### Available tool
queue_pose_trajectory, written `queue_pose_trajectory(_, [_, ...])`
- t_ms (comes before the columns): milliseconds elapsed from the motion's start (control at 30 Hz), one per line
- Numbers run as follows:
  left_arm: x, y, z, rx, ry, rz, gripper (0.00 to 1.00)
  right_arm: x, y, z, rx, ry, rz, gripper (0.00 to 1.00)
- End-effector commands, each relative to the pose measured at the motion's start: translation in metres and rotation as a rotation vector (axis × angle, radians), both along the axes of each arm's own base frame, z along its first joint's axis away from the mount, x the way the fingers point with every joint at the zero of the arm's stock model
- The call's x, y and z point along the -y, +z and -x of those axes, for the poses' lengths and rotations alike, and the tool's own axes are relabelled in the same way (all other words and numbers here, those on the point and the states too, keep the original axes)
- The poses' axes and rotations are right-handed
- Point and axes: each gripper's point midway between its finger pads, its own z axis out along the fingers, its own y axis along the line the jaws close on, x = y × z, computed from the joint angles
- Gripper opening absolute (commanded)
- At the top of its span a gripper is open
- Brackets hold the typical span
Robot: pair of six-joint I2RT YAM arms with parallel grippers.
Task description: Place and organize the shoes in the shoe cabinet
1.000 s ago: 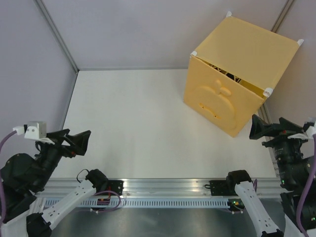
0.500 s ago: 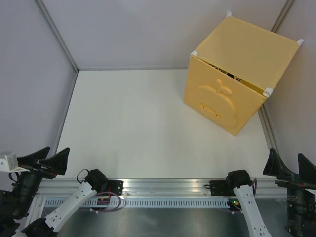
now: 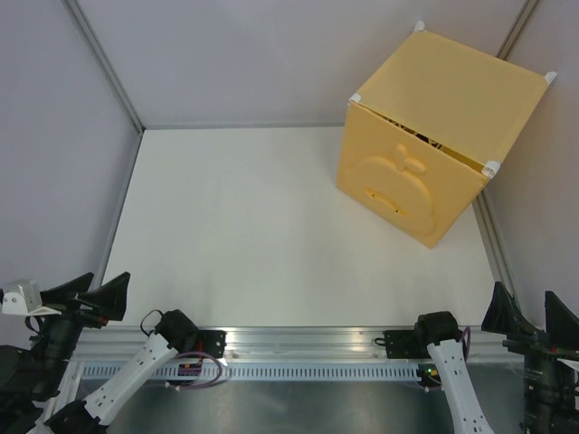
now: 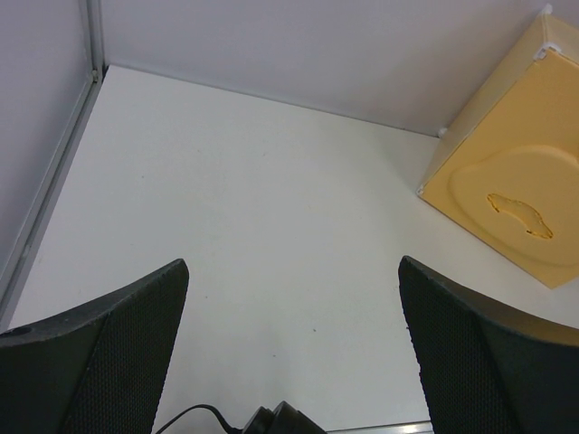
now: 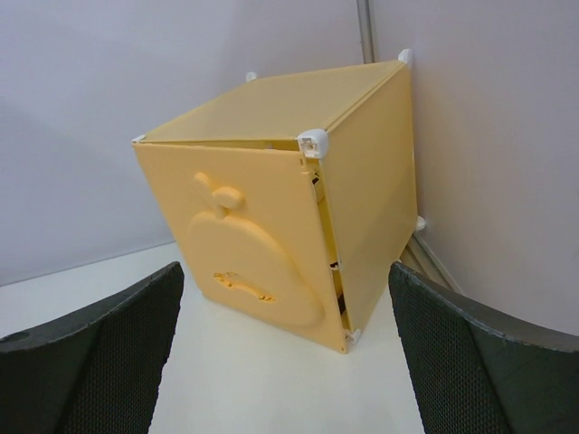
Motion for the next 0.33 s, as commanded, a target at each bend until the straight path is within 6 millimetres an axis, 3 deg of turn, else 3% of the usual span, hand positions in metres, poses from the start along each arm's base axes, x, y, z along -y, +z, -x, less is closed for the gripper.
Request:
queue_pose_trajectory(0, [0.0040,-0.0032,-0.0022,-0.010,-0.006,0.023,1.00,0.0025,-0.0058,-0.0001,-0.010,-0.016,-0.016,0.98])
queue_pose_trajectory(300, [0.0116,-0.0053,-0.0087,-0.018,-0.020,0.009,1.00,-0.0001,-0.0132,-0.0085,-0.033,-0.008,-0.019,0.98])
